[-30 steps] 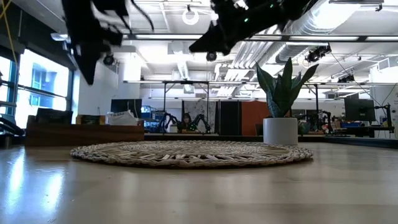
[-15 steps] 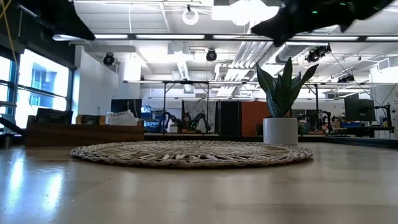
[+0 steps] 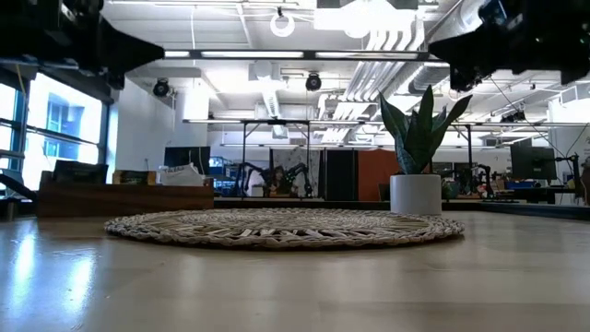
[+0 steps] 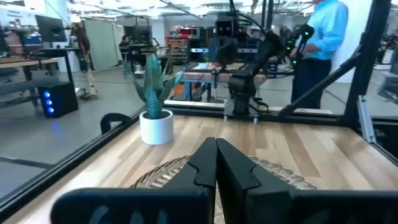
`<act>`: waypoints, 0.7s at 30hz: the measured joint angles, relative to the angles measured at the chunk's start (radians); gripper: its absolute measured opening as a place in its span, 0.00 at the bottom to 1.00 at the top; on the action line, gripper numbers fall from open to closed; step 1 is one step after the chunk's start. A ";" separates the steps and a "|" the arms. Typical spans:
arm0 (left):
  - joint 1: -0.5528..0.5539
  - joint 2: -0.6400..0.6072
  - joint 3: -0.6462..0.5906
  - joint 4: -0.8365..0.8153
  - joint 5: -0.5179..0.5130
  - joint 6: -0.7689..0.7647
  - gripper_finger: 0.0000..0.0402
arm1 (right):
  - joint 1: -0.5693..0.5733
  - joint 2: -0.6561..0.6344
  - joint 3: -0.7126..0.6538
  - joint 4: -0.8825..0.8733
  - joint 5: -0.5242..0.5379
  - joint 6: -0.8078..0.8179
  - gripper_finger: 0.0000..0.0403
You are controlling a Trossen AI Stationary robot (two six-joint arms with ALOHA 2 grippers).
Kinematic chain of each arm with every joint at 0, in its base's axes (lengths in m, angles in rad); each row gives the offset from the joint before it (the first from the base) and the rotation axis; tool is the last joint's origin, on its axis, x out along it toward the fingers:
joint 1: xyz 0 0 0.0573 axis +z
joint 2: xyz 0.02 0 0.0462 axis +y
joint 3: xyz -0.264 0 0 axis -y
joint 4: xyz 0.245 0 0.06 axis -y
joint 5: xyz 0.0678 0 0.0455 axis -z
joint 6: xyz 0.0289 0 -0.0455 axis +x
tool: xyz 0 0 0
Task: Pick & Place Tea
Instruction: Return to Home Position
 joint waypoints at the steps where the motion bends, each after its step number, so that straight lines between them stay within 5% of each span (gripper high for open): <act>1: 0.000 0.000 -0.013 0.015 -0.002 -0.002 0.00 | -0.008 -0.025 -0.028 0.019 0.000 0.015 0.01; 10: 0.000 0.001 -0.053 0.032 0.000 -0.007 0.00 | -0.029 -0.174 -0.201 0.181 -0.029 0.074 0.01; 21: 0.000 0.002 -0.053 -0.250 0.024 -0.204 0.00 | -0.028 -0.191 -0.224 0.097 -0.050 0.071 0.01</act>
